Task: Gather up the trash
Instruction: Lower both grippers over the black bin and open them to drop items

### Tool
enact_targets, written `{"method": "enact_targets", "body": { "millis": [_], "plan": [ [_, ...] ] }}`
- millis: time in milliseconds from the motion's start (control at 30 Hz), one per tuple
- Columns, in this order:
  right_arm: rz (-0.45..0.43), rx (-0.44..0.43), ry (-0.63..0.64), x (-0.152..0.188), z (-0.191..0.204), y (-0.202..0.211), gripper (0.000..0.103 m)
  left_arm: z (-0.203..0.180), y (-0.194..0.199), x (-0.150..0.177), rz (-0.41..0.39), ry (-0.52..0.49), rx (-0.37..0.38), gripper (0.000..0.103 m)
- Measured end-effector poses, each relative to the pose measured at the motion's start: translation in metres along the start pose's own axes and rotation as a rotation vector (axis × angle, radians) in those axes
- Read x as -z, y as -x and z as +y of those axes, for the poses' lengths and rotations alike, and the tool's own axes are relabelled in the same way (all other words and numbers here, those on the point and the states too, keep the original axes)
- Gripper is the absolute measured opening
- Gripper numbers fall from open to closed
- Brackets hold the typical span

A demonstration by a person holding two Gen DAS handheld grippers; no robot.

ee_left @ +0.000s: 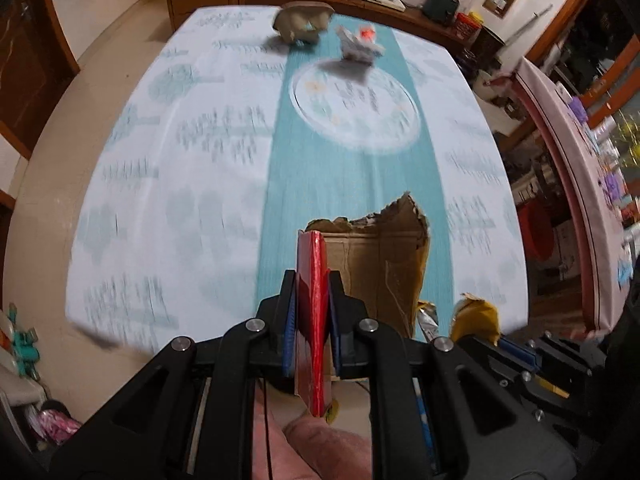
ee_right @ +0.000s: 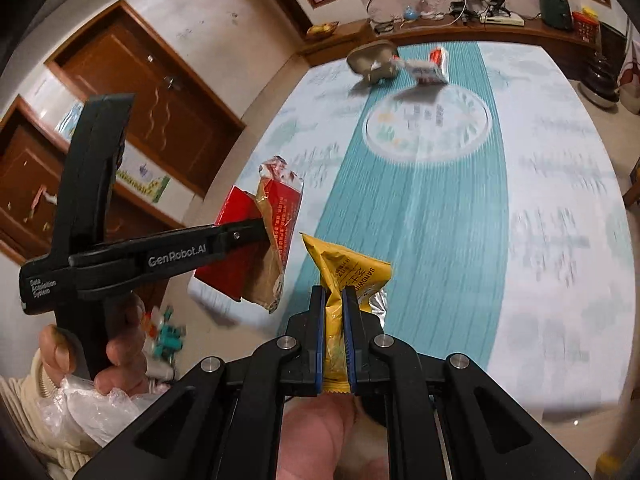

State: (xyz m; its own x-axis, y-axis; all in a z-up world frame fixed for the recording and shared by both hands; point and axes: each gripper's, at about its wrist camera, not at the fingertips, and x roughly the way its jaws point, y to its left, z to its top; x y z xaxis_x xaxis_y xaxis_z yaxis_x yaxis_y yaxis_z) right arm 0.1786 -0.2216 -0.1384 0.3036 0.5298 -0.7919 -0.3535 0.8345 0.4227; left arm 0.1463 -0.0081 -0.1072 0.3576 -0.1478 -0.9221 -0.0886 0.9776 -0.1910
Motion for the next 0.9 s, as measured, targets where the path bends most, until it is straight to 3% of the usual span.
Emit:
{"method": "enact_targets", "body": {
  "millis": [167,333,600,900],
  "plan": [
    [0.072,-0.031,-0.026,0.069,0.006,0.020,0.008,-0.011,0.010,0.075,0.053,-0.064,-0.012,0.011],
    [0.138,-0.041,-0.120,0.134,-0.003,-0.002,0.008,-0.009,-0.019,0.137,0.143,-0.125,0.019,0.011],
    [0.199,0.051,-0.242,0.232,-0.039,-0.099,0.008,0.010,-0.114,0.217,0.205,-0.196,-0.014,0.012],
    [0.244,0.121,-0.330,0.322,-0.100,-0.221,0.009,0.034,-0.249,0.265,0.213,-0.181,-0.046,0.012]
  ]
}}
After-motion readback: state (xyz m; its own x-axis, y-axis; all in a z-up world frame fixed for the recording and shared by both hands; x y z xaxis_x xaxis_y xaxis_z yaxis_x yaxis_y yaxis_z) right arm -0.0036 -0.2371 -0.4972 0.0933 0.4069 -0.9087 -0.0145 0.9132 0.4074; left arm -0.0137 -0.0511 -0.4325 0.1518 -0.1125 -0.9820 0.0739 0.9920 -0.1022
